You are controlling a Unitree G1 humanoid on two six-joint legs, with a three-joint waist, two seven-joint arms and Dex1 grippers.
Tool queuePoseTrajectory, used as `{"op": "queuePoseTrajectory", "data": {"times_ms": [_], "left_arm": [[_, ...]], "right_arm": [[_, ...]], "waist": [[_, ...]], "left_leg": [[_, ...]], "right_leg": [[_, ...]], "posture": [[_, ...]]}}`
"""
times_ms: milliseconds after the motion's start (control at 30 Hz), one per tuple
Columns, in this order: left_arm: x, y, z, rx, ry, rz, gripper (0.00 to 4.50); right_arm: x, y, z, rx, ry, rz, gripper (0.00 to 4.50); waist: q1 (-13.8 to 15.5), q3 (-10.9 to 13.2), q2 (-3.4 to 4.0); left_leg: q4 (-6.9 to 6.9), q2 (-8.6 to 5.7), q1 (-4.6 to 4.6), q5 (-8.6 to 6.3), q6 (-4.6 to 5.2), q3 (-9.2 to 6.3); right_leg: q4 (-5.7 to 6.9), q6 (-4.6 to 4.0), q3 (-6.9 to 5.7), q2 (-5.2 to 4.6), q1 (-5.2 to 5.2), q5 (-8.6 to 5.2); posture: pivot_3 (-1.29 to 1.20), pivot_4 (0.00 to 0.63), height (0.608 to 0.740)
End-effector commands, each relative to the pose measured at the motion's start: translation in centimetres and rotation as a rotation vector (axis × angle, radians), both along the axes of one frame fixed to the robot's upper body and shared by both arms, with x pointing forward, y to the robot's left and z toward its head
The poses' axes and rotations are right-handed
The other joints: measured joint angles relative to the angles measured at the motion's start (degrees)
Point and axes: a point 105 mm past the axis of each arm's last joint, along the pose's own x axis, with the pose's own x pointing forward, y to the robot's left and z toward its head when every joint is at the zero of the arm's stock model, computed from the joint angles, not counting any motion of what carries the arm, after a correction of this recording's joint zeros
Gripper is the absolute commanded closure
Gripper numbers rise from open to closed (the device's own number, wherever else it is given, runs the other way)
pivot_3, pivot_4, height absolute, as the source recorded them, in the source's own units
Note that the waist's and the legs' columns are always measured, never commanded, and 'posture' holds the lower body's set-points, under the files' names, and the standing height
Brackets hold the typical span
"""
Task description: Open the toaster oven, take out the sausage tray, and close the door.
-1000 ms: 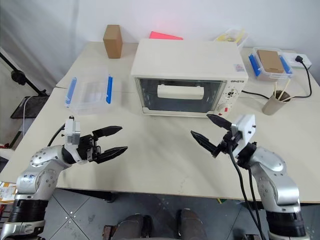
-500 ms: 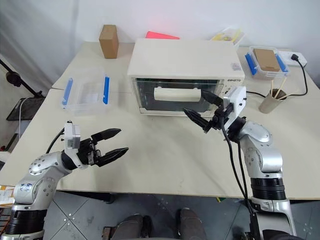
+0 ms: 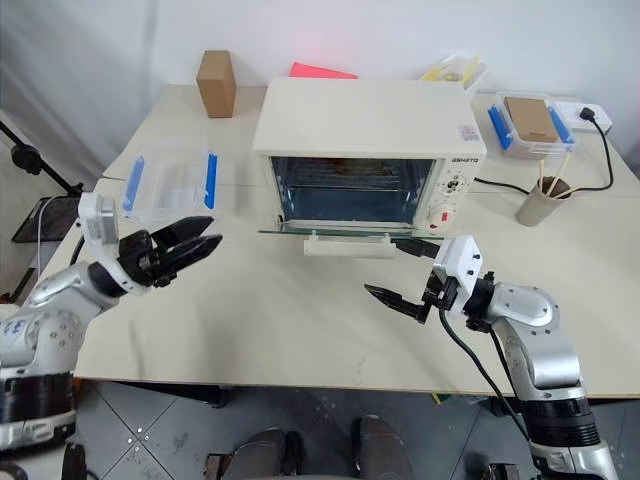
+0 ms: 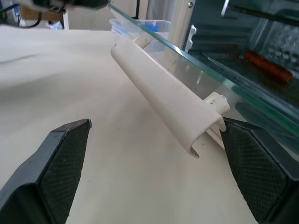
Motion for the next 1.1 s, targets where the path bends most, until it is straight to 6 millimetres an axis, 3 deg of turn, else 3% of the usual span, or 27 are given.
{"op": "queuePoseTrajectory", "data": {"times_ms": [33, 200, 233, 333, 600, 700, 767, 933, 1100], "left_arm": [[1.0, -0.9, 0.6, 0.018, -0.052, -0.008, 2.84], [3.7, -4.7, 0.9, -0.006, -0.089, -0.076, 4.41], [4.3, -5.3, 0.7, -0.005, -0.091, -0.078, 4.49], [6.5, -6.7, 0.0, 0.014, -0.102, -0.030, 4.49], [5.6, -8.2, -3.0, 0.133, -0.099, -0.187, 4.49], [4.9, -7.9, -4.3, 0.182, -0.088, -0.221, 4.49], [4.7, -7.8, -4.8, 0.203, -0.082, -0.232, 4.49], [3.8, -8.3, -6.6, 0.242, -0.082, -0.244, 4.49], [3.5, -8.7, -7.1, 0.237, -0.095, -0.238, 4.49]], "right_arm": [[-0.8, 0.9, 0.5, -0.027, -0.062, 0.071, 0.00], [-0.5, 1.0, 0.4, -0.051, -0.088, 0.069, 0.00], [-0.5, 1.0, 0.4, -0.053, -0.092, 0.068, 0.00], [-0.6, 0.7, 0.3, -0.063, -0.104, 0.052, 0.00], [-2.1, -1.8, -1.0, -0.054, -0.119, -0.126, 0.00], [-4.3, -5.2, -4.0, -0.133, -0.062, -0.282, 0.00], [-5.2, -6.8, -4.6, -0.132, -0.037, -0.367, 0.00], [-5.9, -10.0, -4.0, -0.122, -0.061, -0.552, 0.00], [-5.0, -9.8, -2.9, -0.110, -0.089, -0.551, 0.00]], "waist": [[-0.1, 0.0, 0.00], [0.0, 0.0, -0.02], [0.0, 0.0, -0.02], [-0.1, 0.0, -0.02], [0.9, 0.0, -0.02], [2.8, 0.0, -0.02], [3.0, 0.0, -0.03], [2.2, 0.0, -0.02], [1.2, 0.0, -0.02]], "left_leg": [[0.00, 0.00, 0.00, 0.00, 0.00, 0.01], [0.05, 0.02, -0.01, 0.02, -0.03, 0.05], [0.07, 0.01, -0.01, 0.02, -0.03, 0.05], [0.23, 0.00, -0.01, 0.02, -0.02, 0.12], [0.14, 0.07, -0.15, 0.01, -0.03, 0.08], [0.29, -0.01, -0.22, -0.06, 0.09, -0.01], [0.35, -0.01, -0.21, -0.16, 0.17, -0.06], [0.58, -0.05, 0.09, -0.23, 0.37, 0.12], [0.34, 0.03, 0.50, -0.39, 0.49, 0.05]], "right_leg": [[0.00, 0.00, 0.00, 0.00, 0.00, 0.00], [0.03, 0.00, -0.01, 0.04, -0.02, 0.00], [0.03, 0.00, -0.01, 0.04, -0.02, 0.00], [0.08, 0.00, 0.03, 0.06, 0.00, 0.00], [0.15, 0.01, -0.13, 0.08, -0.11, 0.00], [0.05, 0.03, -0.23, -0.02, -0.04, 0.01], [0.03, 0.04, -0.27, -0.02, 0.05, 0.01], [-0.17, 0.16, -0.13, -0.12, 0.46, 0.09], [-0.16, 0.08, -0.16, -0.05, 0.74, 0.04]], "posture": [[0.00, 0.150, 0.740], [0.00, 0.150, 0.740], [0.00, 0.150, 0.740], [0.00, 0.150, 0.740], [0.00, 0.150, 0.740], [0.00, 0.150, 0.740], [0.00, 0.150, 0.740], [0.00, 0.150, 0.740], [0.00, 0.150, 0.740]]}}
